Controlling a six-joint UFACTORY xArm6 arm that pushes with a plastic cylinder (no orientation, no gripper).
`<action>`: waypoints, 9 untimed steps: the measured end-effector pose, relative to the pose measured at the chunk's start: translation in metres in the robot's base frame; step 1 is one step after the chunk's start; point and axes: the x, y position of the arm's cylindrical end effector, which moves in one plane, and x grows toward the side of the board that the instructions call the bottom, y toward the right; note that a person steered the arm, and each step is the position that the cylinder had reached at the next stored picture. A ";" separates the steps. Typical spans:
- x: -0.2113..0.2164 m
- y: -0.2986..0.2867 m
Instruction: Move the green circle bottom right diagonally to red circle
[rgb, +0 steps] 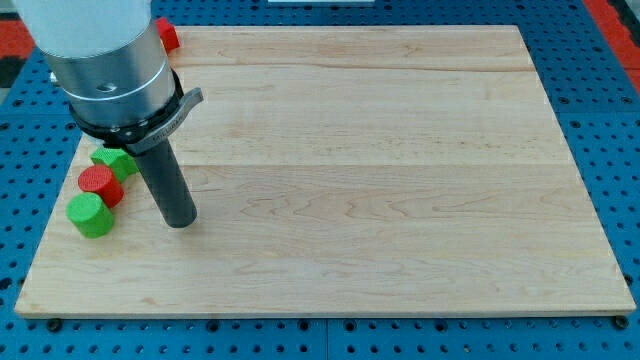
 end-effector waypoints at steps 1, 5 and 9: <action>0.060 -0.012; 0.081 -0.154; 0.044 -0.154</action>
